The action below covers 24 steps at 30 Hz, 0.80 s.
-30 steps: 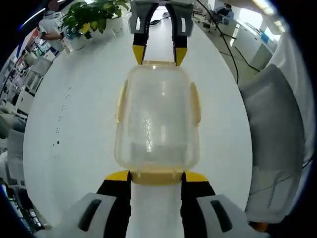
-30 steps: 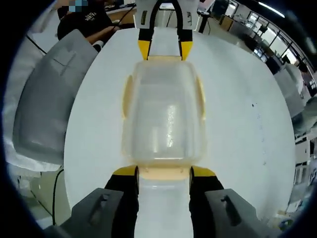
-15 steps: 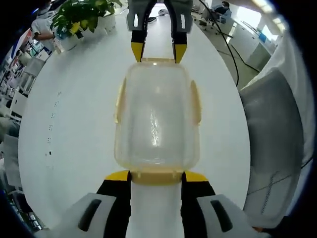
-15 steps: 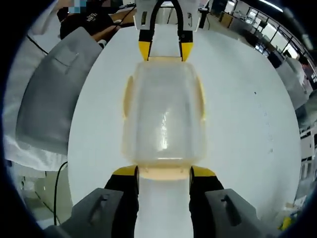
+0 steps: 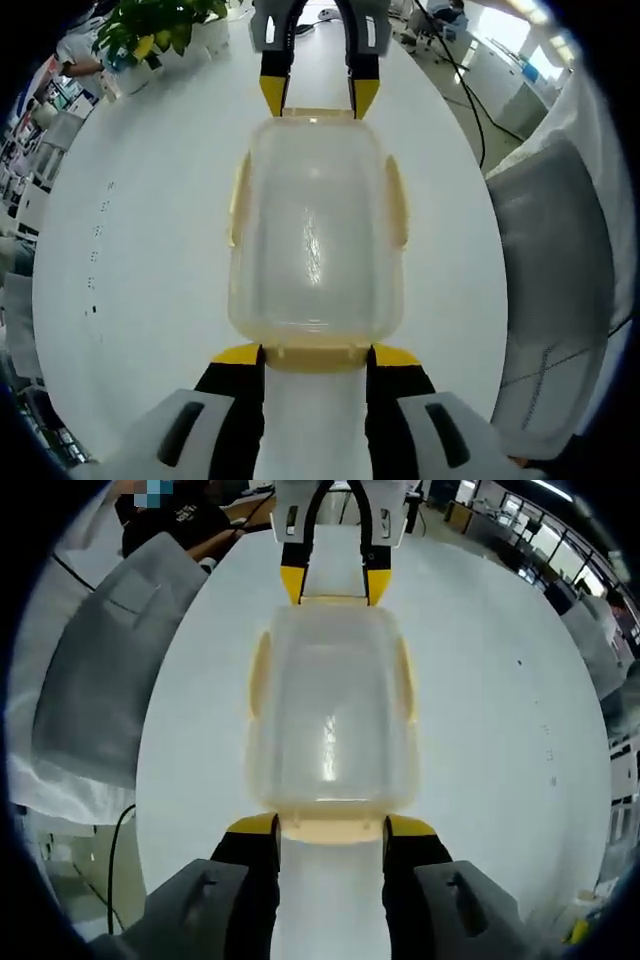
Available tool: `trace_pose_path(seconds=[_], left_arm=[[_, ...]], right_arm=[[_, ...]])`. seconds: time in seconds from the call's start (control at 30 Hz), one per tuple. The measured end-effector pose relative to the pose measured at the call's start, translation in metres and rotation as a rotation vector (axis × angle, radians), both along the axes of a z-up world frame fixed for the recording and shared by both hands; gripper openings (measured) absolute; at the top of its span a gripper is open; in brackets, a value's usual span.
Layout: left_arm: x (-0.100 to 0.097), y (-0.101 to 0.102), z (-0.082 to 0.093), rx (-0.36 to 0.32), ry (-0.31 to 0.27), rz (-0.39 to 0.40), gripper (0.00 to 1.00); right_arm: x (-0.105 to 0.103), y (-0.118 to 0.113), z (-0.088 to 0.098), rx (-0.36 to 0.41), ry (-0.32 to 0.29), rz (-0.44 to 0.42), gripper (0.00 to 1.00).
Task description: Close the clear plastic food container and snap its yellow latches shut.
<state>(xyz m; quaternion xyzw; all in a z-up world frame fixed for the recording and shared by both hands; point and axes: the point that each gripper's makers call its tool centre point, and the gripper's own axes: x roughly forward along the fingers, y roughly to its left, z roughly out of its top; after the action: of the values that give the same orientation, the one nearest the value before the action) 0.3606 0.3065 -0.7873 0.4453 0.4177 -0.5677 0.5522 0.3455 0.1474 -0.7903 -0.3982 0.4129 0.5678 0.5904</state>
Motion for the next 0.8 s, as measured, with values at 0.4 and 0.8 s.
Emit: trace_pose_path(seconds=[0.4,0.8], left_arm=[[0.003,0.003,-0.004,0.016,-0.008,-0.009,0.33],[0.003,0.017,-0.021,0.082,-0.040,-0.008,0.26]], right_arm=[[0.000,-0.001,-0.002,-0.014,0.003,0.001,0.36],[0.001,-0.007,-0.009,-0.023,-0.012,-0.013,0.38]])
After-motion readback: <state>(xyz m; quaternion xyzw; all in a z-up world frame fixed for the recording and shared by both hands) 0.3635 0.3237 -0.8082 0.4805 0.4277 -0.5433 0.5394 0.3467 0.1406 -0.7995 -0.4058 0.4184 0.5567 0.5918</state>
